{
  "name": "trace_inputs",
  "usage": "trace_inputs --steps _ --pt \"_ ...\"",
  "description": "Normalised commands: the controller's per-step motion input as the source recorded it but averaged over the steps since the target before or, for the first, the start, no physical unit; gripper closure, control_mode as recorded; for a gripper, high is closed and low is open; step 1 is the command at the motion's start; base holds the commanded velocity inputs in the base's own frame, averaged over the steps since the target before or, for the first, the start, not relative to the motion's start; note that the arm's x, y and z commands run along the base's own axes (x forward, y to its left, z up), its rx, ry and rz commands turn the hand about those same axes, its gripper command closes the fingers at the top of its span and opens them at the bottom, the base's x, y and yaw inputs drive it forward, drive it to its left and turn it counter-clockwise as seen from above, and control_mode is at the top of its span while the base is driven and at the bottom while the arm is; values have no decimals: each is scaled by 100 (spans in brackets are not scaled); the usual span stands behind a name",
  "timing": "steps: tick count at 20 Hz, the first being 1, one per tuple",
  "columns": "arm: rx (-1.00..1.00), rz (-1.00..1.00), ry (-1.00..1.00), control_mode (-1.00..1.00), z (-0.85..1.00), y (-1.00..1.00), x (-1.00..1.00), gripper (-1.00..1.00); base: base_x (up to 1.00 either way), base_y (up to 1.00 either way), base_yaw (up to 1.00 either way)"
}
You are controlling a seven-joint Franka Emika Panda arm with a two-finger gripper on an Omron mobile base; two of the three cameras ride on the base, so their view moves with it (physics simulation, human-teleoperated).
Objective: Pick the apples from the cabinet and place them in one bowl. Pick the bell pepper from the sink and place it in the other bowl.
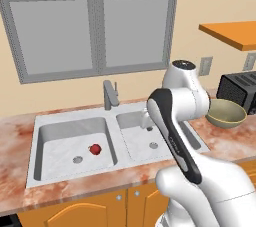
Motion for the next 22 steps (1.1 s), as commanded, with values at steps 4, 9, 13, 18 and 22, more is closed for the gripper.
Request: trace_inputs --steps 4,9,13,18,22 --pt "0 7 0 -100 -12 56 8 -100 0 0 0" --pt "0 10 0 -100 -14 56 13 -100 0 0 0" --pt "-7 14 0 -100 -15 56 17 -100 0 0 0" --pt "-5 14 0 -100 -14 52 22 -100 0 0 0" --pt "-1 23 4 -100 -10 42 31 -100 0 0 0"
